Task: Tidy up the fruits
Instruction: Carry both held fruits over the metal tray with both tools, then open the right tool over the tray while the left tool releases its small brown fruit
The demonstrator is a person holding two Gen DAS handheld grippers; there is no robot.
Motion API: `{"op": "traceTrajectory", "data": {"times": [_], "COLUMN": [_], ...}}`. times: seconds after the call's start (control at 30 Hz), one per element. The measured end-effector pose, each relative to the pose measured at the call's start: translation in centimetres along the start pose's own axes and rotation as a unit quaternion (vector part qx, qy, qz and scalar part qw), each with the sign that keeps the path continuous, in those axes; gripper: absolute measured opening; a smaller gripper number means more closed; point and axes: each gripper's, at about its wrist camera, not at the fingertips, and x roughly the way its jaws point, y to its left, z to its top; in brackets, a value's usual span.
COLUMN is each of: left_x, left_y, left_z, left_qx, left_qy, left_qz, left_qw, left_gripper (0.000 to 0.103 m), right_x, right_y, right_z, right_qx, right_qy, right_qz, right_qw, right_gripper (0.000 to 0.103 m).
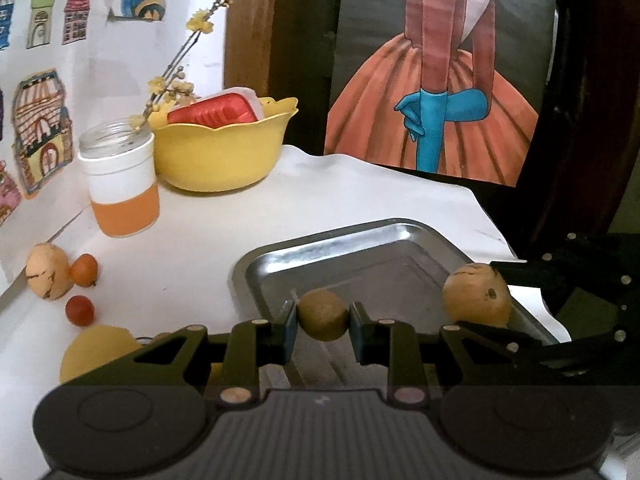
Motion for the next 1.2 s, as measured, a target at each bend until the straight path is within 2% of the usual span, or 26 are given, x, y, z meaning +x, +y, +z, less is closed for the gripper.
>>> {"op": "traceTrajectory", "data": {"times": [0.2,0.67,0.73,0.77,0.87,0.97,1.07,1.2], "left_x": [0.9,1.0,0.8,0.8,0.6,-0.1,-1.0,-2.7], "left_y": [-0.3,-0.5,-0.5,-0.5,-0.3,-0.2,-0.1,0.2], "left_z": [0.1,0.2,0.3,0.3,0.4,0.6,0.8,1.1], "left_qx": [0.006,0.009,0.006,0.005,-0.004,-0.012,-0.016,-0.029], "left_qy": [0.016,0.022,0.020,0.021,0.023,0.013,-0.001,-0.027], "left_qz": [0.009,0.009,0.010,0.011,0.007,0.005,0.007,0.017], "left_qw": [0.9998,0.9997,0.9997,0.9997,0.9997,0.9998,0.9999,0.9991], "left_gripper": [0.030,0.030,0.031,0.032,0.039,0.061,0.070,0.091], "right_x": [0.8,1.3,1.2,1.1,0.8,0.4,-0.1,-1.4], "right_y": [0.0,0.3,0.3,0.4,0.4,0.5,0.6,0.8], "right_z": [0.1,-0.2,-0.2,-0.1,-0.1,-0.1,0.0,0.1], "right_qx": [-0.002,-0.001,-0.002,-0.003,-0.005,-0.005,-0.001,0.002], "right_qy": [0.010,0.018,0.014,0.012,0.008,0.004,-0.004,-0.025], "right_qz": [0.002,-0.003,-0.005,-0.005,-0.005,-0.007,-0.011,-0.022], "right_qw": [1.000,1.000,1.000,1.000,1.000,1.000,1.000,0.999], "right_gripper": [0.050,0.051,0.051,0.055,0.063,0.072,0.084,0.101]}}
